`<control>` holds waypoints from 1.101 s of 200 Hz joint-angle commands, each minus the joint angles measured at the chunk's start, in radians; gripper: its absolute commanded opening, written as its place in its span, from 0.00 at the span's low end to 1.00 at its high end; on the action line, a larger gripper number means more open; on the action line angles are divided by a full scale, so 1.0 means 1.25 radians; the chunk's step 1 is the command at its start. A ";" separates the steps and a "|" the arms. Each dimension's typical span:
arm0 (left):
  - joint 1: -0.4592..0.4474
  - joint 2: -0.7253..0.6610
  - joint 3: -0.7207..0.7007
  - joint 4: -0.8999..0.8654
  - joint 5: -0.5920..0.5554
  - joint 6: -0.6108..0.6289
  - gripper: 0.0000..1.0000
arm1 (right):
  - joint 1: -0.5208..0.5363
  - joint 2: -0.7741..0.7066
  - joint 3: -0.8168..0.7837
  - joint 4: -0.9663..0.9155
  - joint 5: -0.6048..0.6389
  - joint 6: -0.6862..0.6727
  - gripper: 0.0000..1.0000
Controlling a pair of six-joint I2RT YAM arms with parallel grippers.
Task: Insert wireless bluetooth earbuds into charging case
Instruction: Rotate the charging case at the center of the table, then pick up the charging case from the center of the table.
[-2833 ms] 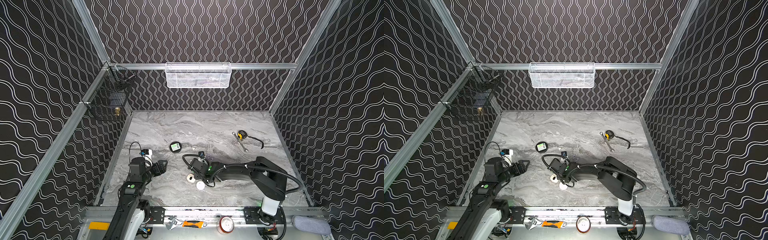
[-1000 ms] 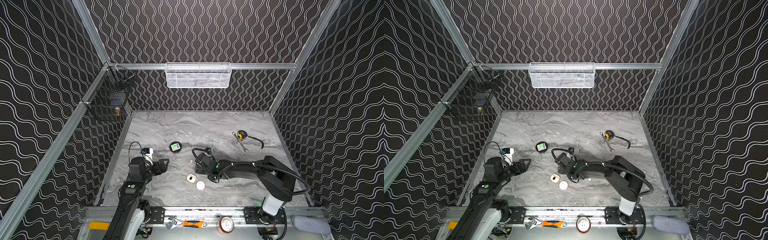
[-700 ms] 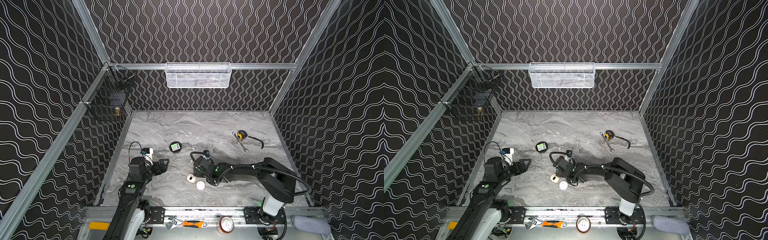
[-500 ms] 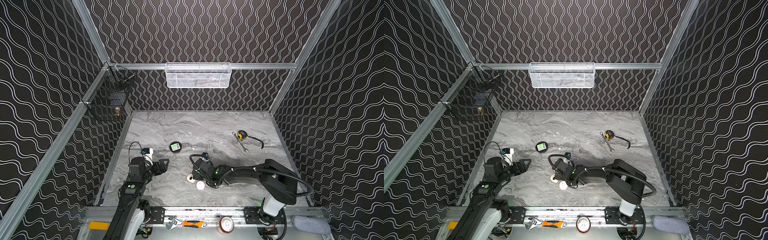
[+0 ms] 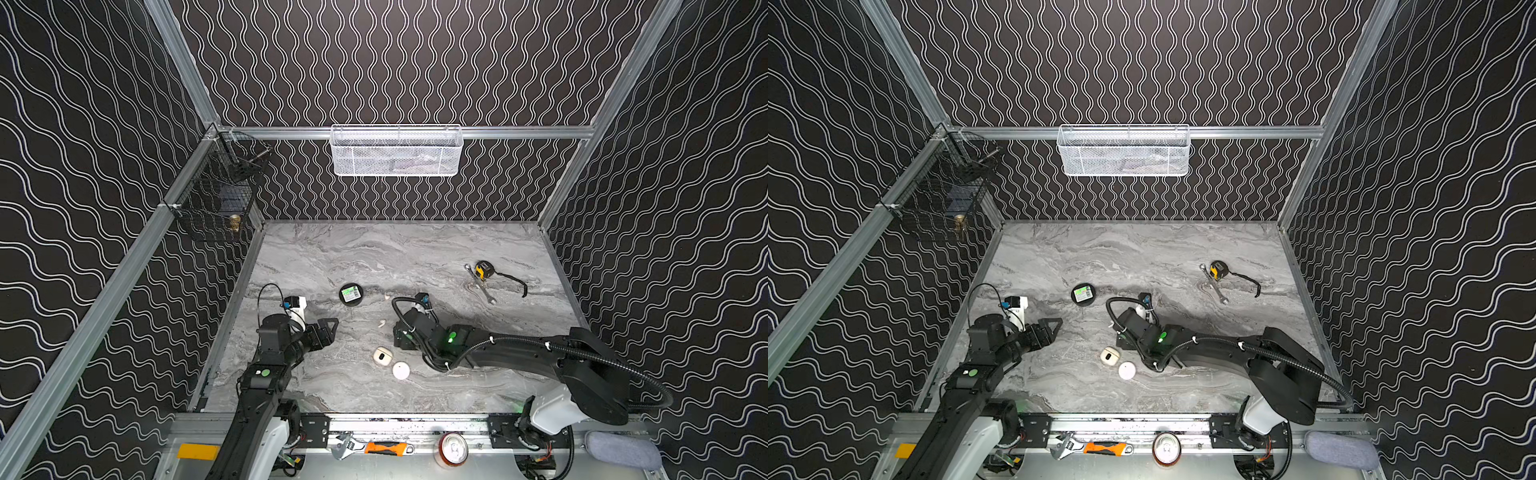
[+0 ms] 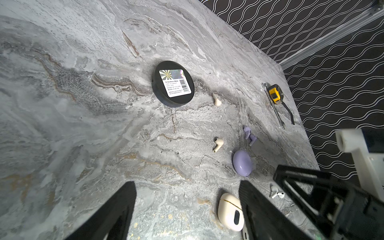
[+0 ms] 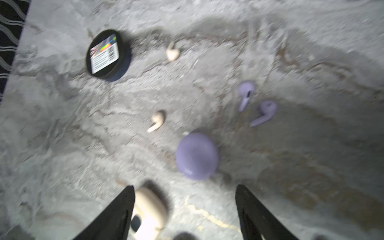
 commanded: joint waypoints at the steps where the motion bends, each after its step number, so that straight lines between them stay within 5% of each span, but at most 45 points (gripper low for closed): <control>1: 0.000 0.001 0.000 0.006 0.002 0.010 0.82 | -0.044 0.022 0.000 0.011 -0.052 -0.051 0.78; 126: 0.000 -0.003 0.000 0.002 -0.001 0.011 0.82 | -0.077 0.162 0.057 0.051 -0.187 -0.094 0.84; 220: 0.000 -0.018 -0.001 -0.007 -0.004 0.011 0.82 | -0.011 0.141 0.021 0.082 -0.198 -0.033 0.75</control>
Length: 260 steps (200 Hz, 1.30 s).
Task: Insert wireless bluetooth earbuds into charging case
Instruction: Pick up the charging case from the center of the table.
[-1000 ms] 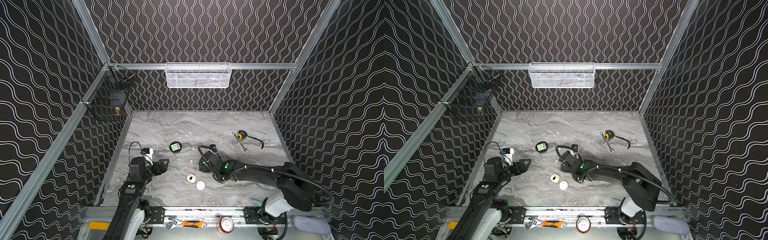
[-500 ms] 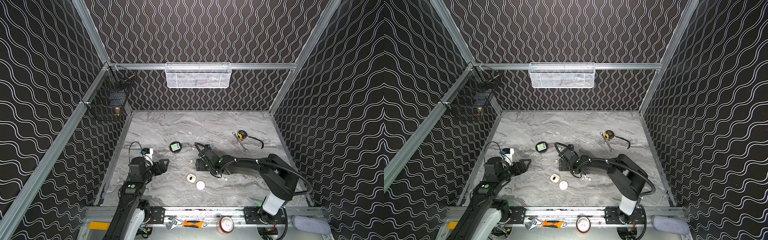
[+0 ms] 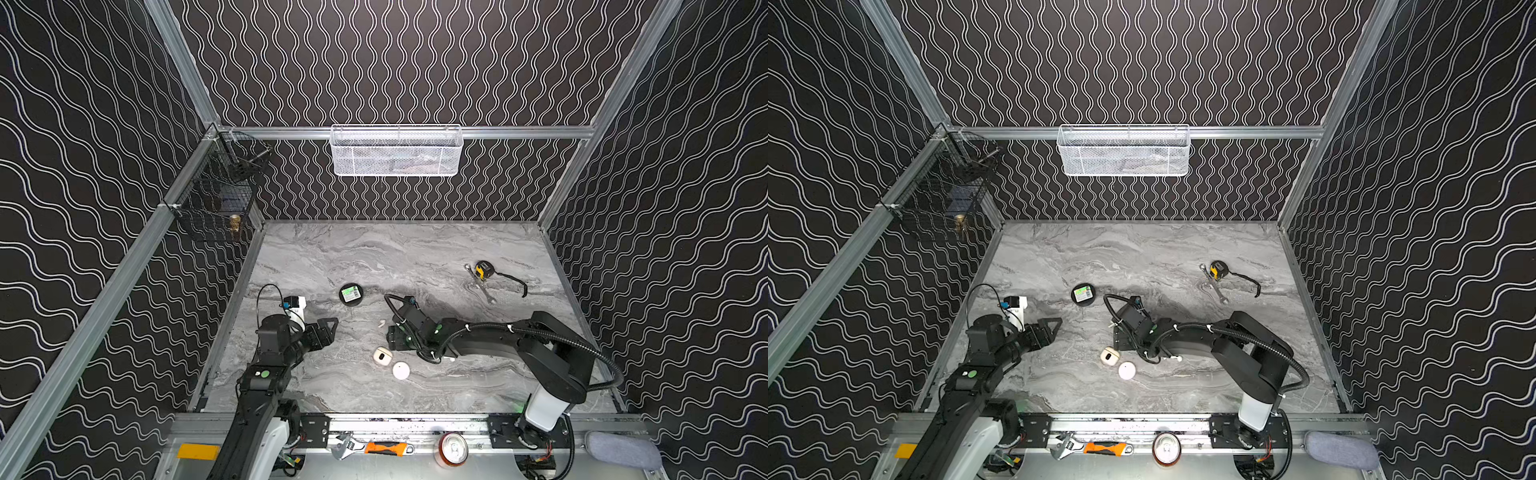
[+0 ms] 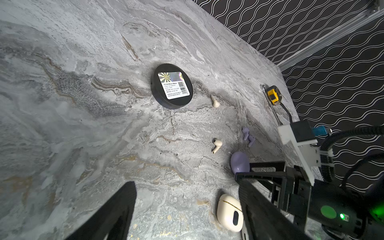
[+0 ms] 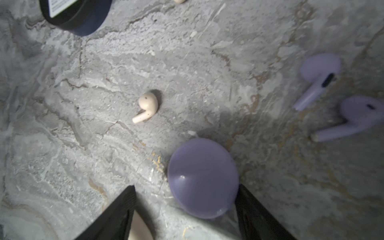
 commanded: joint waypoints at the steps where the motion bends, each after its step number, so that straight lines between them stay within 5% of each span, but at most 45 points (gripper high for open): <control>1: 0.000 -0.001 0.000 -0.004 -0.004 0.011 0.82 | 0.016 -0.011 -0.008 0.010 -0.014 0.037 0.75; 51: 0.000 0.003 0.000 0.000 -0.004 0.011 0.81 | 0.041 -0.031 -0.002 -0.006 -0.005 0.044 0.70; 79: 0.001 0.007 0.000 0.008 0.004 0.008 0.82 | 0.040 -0.103 -0.007 -0.074 0.079 0.021 0.70; 120: 0.000 0.030 0.019 0.058 0.063 -0.023 0.81 | 0.048 -0.209 0.006 -0.147 0.185 -0.179 0.75; 136: 0.000 0.026 0.036 0.052 0.056 -0.022 0.81 | 0.019 -0.190 0.073 -0.238 0.143 -0.215 0.83; 168: 0.000 0.035 0.036 0.069 0.067 -0.039 0.81 | -0.011 -0.139 0.150 -0.284 0.069 -0.352 0.85; 260: 0.000 0.016 0.052 0.022 0.043 -0.054 0.92 | -0.021 0.028 0.233 -0.366 -0.007 -0.433 0.82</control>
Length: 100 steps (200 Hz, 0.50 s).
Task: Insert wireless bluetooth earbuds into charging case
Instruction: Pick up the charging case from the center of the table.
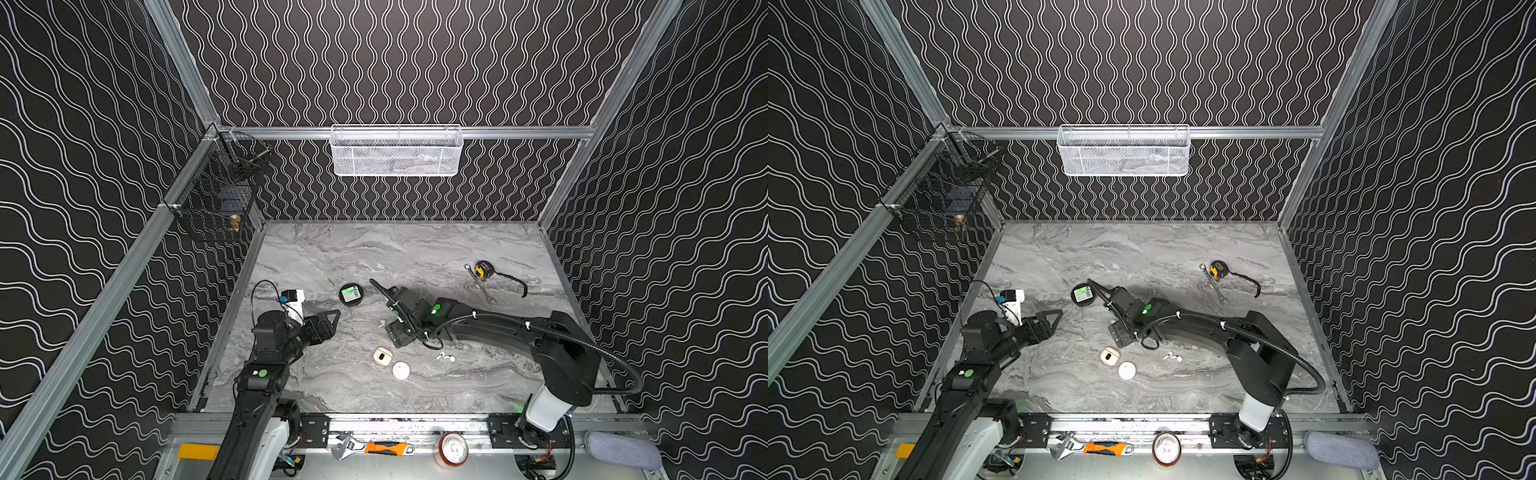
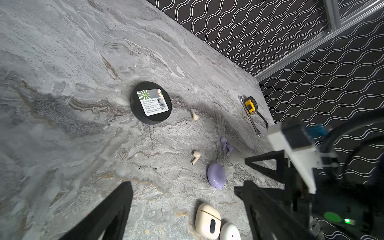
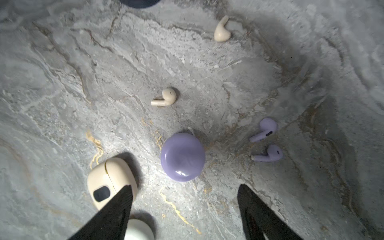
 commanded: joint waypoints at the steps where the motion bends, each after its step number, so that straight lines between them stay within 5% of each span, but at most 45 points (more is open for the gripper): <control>1: 0.000 0.012 0.013 -0.010 -0.001 -0.007 0.92 | -0.001 0.032 0.018 -0.025 -0.037 -0.030 0.82; 100: 0.000 0.003 0.022 -0.042 -0.057 -0.026 0.99 | -0.010 0.167 0.108 -0.066 -0.018 -0.023 0.78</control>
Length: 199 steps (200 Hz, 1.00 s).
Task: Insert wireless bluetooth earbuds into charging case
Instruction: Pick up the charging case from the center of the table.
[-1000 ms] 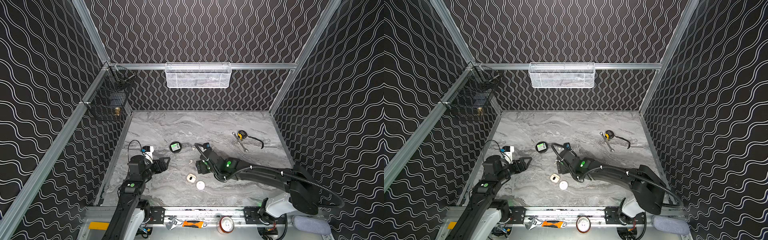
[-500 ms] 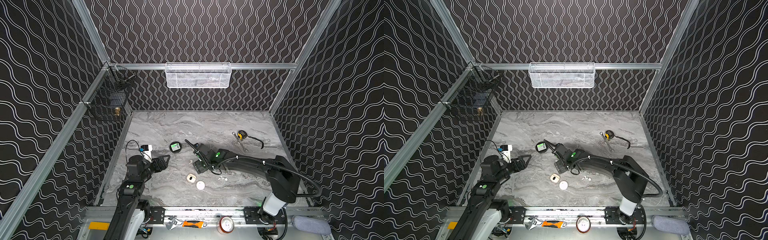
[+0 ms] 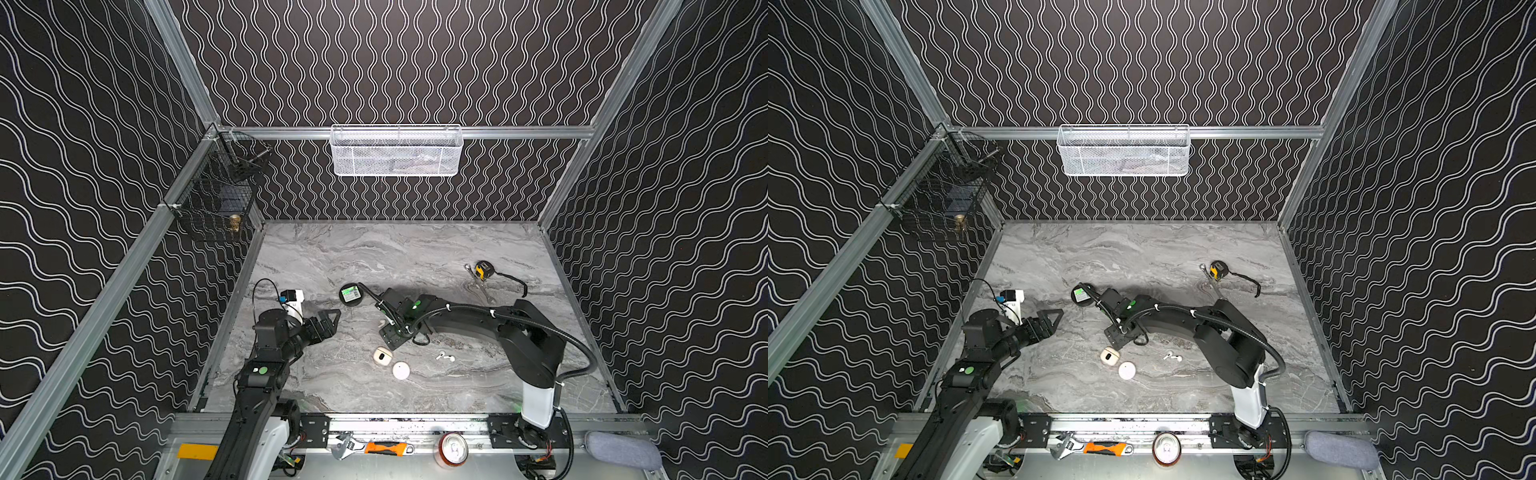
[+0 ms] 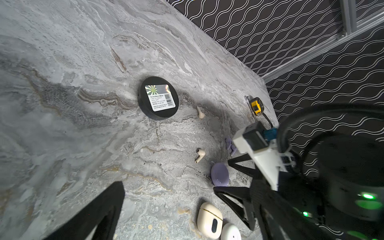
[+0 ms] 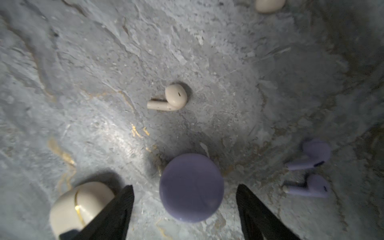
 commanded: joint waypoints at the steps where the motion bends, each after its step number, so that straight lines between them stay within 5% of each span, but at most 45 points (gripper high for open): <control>1: 0.000 -0.005 0.013 -0.020 -0.032 -0.008 0.99 | -0.004 0.008 0.011 -0.025 0.007 0.011 0.78; 199: 0.001 0.025 0.014 -0.010 -0.010 -0.019 0.97 | -0.018 0.011 -0.045 0.023 -0.032 0.016 0.59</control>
